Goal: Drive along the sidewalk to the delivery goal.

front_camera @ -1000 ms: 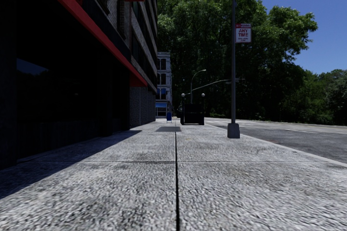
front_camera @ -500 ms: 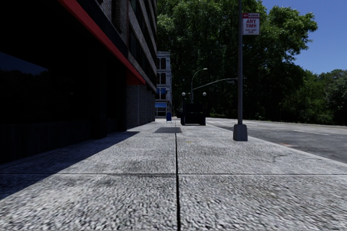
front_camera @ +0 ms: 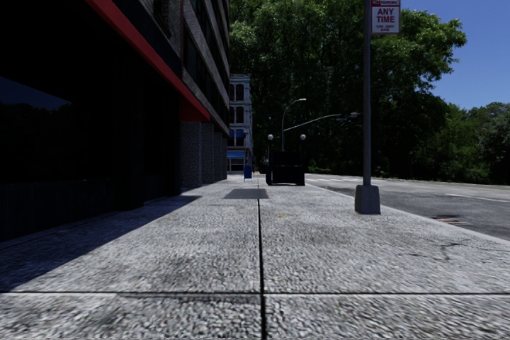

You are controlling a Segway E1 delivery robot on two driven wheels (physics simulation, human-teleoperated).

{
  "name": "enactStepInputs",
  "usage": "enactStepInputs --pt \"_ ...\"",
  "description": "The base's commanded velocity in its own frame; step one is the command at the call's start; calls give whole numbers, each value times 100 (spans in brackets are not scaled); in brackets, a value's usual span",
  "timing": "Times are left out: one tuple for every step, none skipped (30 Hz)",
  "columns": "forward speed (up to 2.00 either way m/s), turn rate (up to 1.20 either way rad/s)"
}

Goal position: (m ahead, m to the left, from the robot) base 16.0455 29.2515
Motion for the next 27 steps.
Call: enactStepInputs --pt "161 0" --pt "161 0" --pt "162 0" --pt "162 0" --pt "162 0" --pt "162 0" --pt "162 0" --pt "163 0" --pt "163 0" --pt "163 0" --pt "163 0" --pt "163 0" --pt "163 0" --pt "163 0" --pt "163 0" --pt "163 0" --pt "163 0" --pt "163 0" --pt "163 0" --pt "163 0" --pt "163 0" --pt "163 0" --pt "163 0" --pt "163 0" --pt "163 0" --pt "163 0" --pt "163 0"
